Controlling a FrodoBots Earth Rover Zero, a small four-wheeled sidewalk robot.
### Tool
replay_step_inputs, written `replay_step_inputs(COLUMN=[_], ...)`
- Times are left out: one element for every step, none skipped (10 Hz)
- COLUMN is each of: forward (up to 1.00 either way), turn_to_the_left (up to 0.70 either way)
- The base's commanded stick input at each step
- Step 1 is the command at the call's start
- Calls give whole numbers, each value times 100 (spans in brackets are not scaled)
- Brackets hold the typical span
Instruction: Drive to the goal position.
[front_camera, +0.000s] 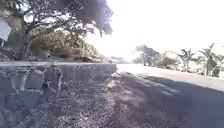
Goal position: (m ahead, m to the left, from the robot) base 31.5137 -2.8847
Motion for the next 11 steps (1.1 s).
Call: replay_step_inputs(forward=[100,100,100,100,100,100,100,100,100,100,100], turn_to_the_left=[-3,-8,-20,-27,-27,-27,0,0,-6,-17,-27])
